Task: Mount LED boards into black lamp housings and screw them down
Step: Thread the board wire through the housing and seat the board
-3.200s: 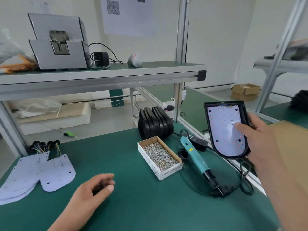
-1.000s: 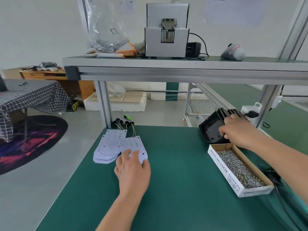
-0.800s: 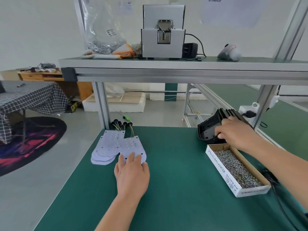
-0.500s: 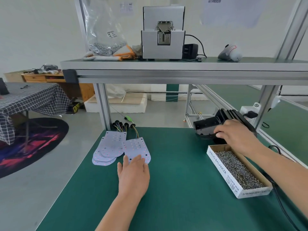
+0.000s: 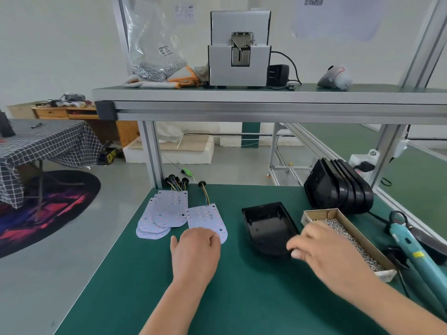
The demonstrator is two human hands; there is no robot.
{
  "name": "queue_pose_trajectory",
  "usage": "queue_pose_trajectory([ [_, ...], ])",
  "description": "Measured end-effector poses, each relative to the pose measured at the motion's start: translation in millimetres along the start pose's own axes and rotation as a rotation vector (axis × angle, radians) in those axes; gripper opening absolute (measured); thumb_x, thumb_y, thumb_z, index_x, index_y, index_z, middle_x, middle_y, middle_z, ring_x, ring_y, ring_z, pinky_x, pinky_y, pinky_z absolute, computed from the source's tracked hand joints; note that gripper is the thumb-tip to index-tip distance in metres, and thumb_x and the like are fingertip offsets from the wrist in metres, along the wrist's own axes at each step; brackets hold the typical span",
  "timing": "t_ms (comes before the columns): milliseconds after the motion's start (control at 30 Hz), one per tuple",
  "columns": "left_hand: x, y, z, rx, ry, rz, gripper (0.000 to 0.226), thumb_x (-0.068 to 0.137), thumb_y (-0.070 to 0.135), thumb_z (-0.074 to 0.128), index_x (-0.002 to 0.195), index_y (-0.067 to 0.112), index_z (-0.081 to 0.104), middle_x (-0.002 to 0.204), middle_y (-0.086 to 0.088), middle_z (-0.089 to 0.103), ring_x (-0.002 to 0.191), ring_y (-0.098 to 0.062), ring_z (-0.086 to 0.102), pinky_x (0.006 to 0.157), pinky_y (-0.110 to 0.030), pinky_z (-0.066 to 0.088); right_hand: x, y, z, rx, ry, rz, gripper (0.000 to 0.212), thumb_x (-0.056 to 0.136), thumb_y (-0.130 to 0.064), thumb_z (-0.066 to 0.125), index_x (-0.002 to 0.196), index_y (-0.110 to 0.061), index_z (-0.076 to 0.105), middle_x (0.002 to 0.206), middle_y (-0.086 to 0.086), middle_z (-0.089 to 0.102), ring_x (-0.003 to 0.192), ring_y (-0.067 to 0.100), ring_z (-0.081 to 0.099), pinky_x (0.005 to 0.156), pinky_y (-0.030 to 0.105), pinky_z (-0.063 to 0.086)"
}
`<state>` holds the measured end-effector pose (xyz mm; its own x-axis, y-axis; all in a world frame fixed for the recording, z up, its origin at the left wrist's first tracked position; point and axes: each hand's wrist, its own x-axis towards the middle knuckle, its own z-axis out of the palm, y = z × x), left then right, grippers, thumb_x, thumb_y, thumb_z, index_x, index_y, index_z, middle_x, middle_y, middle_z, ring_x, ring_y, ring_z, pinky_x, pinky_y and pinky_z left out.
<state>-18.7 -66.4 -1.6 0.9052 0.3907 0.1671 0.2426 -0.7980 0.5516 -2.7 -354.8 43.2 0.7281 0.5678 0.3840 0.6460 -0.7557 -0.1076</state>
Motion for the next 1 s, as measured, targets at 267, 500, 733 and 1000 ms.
queue_pose_trajectory([
  [267, 0.5, -1.1, 1.2, 0.067, 0.007, 0.0, 0.031, 0.1, 0.022, 0.049, 0.07, 0.03, 0.055, 0.075, 0.014, 0.052, 0.089, -0.016, 0.048, 0.12, -0.049, 0.033, -24.1, -31.0, -20.5, -0.044, -0.309, -0.147, 0.018, 0.09, -0.057, 0.073, 0.096, -0.04, 0.07, 0.082, -0.014, 0.045, 0.088, 0.005, 0.048, 0.063, 0.023, 0.048],
  [500, 3.3, -5.0, 5.0, 0.077, 0.009, -0.002, 0.026, 0.102, 0.02, 0.052, 0.106, 0.034, 0.073, 0.102, 0.017, 0.068, 0.113, -0.012, 0.056, 0.12, -0.045, 0.032, -9.4, -26.8, -32.2, 0.065, -0.527, -0.053, 0.057, 0.083, -0.09, 0.04, 0.122, -0.052, 0.057, 0.105, -0.021, 0.045, 0.111, -0.007, 0.038, 0.087, 0.024, 0.045],
  [733, 5.1, -6.6, 7.3, 0.03, 0.016, -0.007, 0.035, 0.102, 0.013, 0.051, 0.12, 0.034, 0.072, 0.118, 0.02, 0.068, 0.119, -0.009, 0.054, 0.121, -0.039, 0.029, 88.8, -30.0, -0.5, 0.389, -0.201, 0.215, 0.02, 0.091, -0.053, 0.063, 0.092, -0.036, 0.072, 0.093, -0.022, 0.072, 0.089, -0.002, 0.065, 0.081, 0.024, 0.05],
  [1000, 5.4, -11.1, 8.0, -0.004, 0.054, 0.017, 0.029, 0.103, 0.02, 0.054, 0.118, 0.037, 0.072, 0.117, 0.023, 0.066, 0.12, -0.007, 0.053, 0.116, -0.033, 0.029, 230.5, -63.0, 93.2, 0.365, -0.335, 0.221, 0.028, 0.103, -0.023, 0.052, 0.126, -0.01, 0.064, 0.119, 0.017, 0.069, 0.102, 0.035, 0.067, 0.097, 0.046, 0.055],
])
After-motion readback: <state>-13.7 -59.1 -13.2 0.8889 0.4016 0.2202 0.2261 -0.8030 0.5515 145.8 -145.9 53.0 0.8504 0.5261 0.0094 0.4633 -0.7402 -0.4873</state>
